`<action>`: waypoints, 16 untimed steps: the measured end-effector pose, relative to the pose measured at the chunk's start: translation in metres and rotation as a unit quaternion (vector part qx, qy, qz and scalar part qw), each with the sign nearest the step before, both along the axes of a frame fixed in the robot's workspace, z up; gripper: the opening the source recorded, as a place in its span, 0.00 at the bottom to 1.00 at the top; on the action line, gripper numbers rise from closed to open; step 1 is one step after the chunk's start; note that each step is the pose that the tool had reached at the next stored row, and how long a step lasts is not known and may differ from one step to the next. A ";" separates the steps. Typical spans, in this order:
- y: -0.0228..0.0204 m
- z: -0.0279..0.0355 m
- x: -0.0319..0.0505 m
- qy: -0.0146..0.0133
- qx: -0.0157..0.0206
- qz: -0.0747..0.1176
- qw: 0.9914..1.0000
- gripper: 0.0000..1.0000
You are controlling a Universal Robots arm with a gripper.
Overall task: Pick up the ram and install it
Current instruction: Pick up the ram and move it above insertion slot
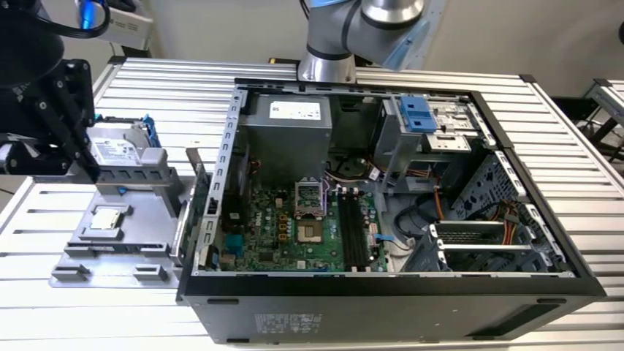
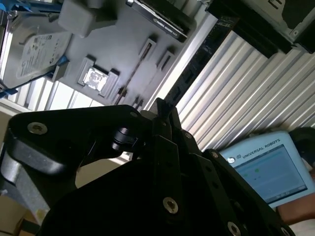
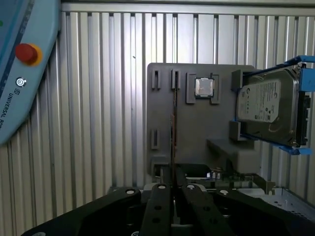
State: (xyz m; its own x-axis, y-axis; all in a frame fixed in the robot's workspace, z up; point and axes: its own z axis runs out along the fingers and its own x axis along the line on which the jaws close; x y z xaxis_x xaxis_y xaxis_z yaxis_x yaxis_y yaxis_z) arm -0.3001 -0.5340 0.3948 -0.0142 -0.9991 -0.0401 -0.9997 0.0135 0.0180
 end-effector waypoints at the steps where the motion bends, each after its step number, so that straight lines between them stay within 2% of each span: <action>1: 0.0000 0.0000 0.0023 0.000 0.000 0.000 1.000 0.00; 10: 0.0000 0.0001 0.0272 0.000 0.000 0.000 1.000 0.00; 16: 0.0000 0.0001 0.0471 0.001 0.000 0.000 1.000 0.00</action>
State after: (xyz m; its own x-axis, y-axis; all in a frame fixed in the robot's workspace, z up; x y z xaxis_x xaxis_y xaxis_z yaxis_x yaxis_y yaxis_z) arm -0.2530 -0.5340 0.3949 -0.0142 -0.9991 -0.0400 -0.9997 0.0135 0.0190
